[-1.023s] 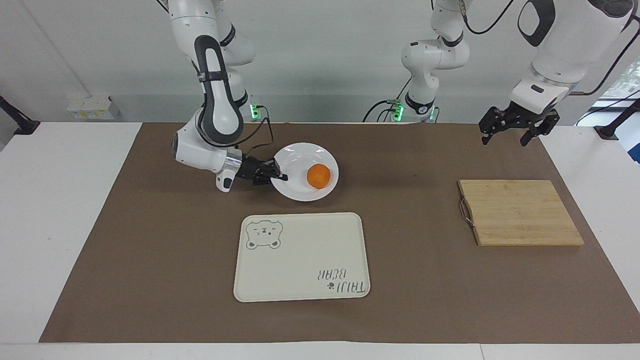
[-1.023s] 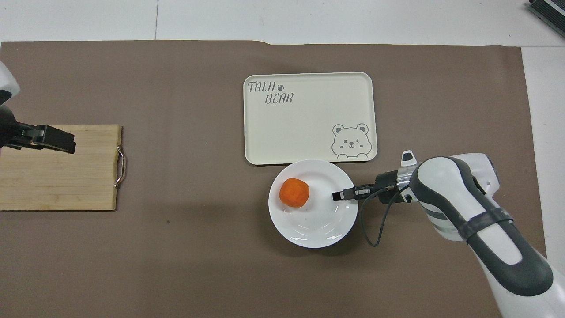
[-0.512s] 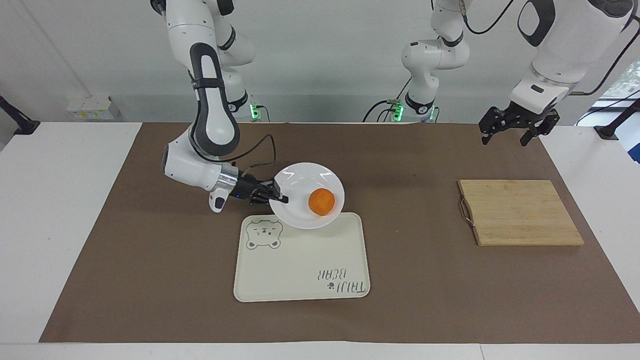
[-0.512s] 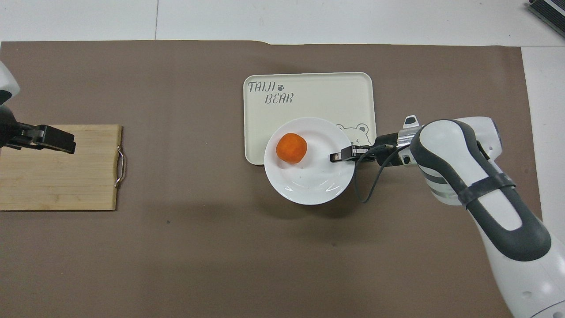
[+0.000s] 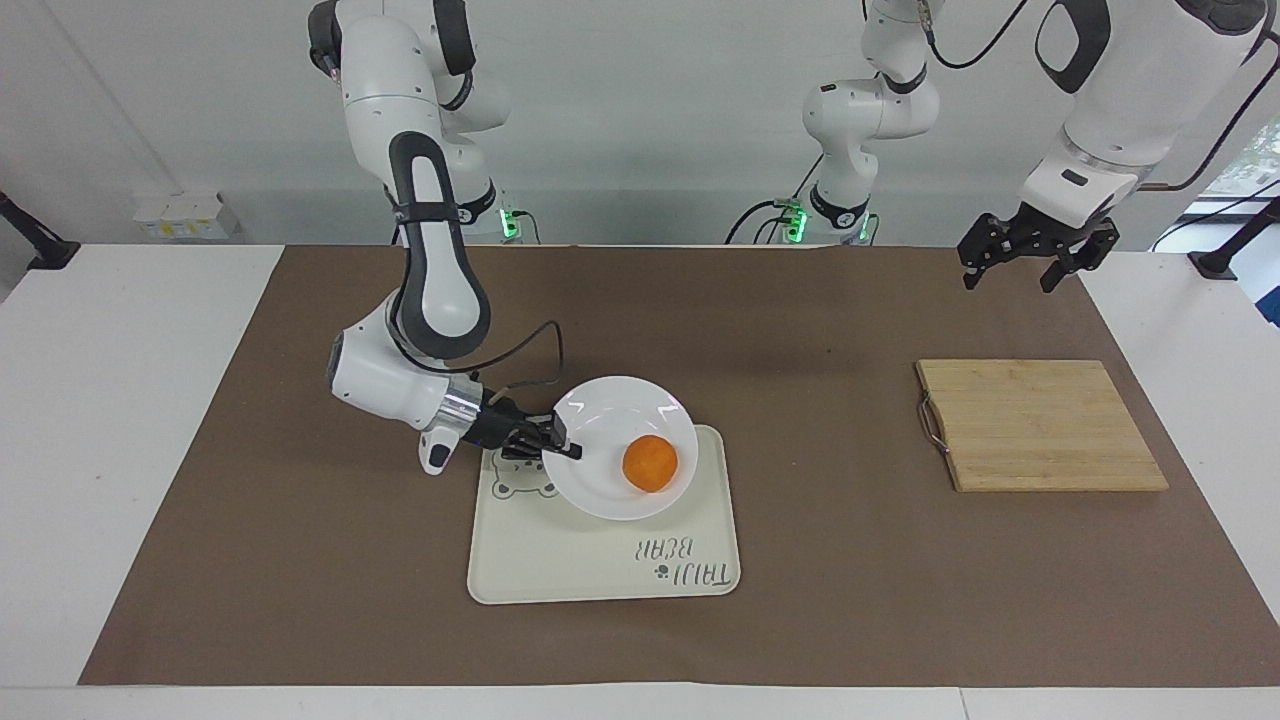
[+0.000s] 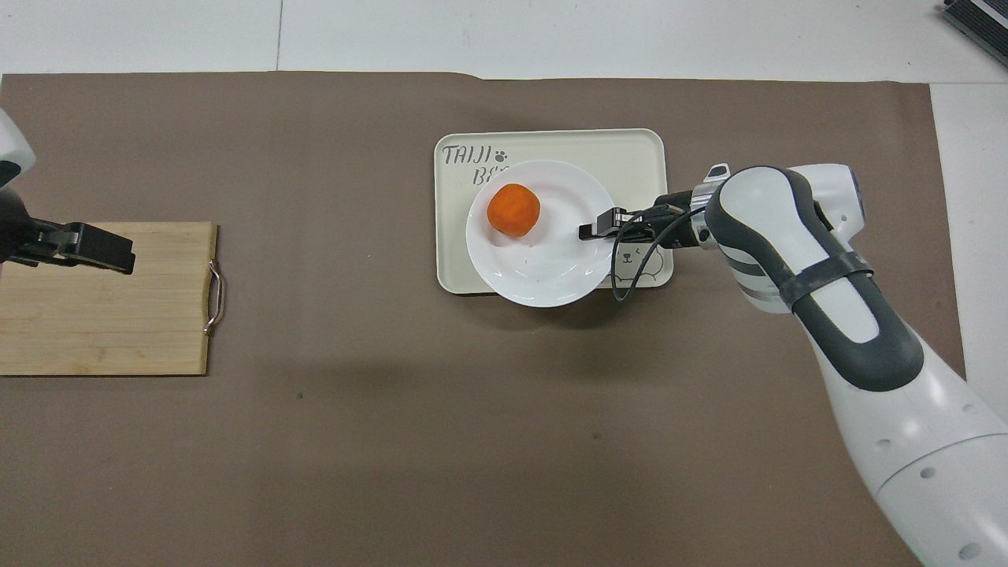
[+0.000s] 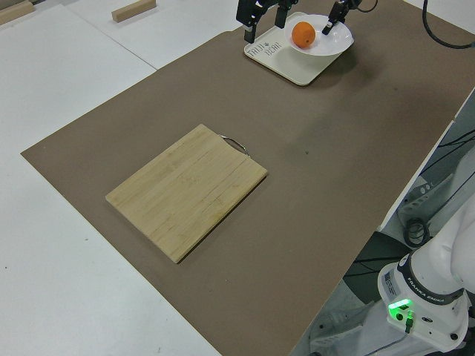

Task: Place orange and plate with both arms
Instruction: 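Slide the plate with the right gripper onto the bear tray, then open the right gripper and release the plate rim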

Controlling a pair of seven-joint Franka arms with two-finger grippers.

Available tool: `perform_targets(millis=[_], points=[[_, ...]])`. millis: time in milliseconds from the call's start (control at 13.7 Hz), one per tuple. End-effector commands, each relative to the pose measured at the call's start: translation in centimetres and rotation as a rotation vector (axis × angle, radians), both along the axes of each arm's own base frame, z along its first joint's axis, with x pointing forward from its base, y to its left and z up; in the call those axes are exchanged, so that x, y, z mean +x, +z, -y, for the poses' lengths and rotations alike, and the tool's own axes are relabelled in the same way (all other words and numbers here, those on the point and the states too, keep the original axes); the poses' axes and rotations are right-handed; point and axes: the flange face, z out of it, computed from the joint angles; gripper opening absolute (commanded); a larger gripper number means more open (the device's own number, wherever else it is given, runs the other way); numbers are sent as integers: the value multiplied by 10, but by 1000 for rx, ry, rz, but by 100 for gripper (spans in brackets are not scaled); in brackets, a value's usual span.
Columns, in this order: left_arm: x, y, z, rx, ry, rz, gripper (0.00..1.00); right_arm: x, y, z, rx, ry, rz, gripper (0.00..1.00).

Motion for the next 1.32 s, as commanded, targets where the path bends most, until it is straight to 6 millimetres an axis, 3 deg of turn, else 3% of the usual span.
perform_targets(millis=[0,292,512,804,950,1242], points=[[-1,2,-4,17,0,2,100,25,-15,10,-12,-17,12,0],[-1,2,-4,17,-2,2,100,29,-18,14,-30,-23,26,0],[-1,2,-4,17,-2,2,100,29,-36,17,-45,-8,45,0],[-1,2,-4,17,0,2,100,30,-32,13,-32,-21,41,2],[-1,2,-4,17,0,2,100,29,-31,14,-41,-35,19,100],[-1,2,-4,17,-2,2,100,31,-4,13,-185,-24,14,100]])
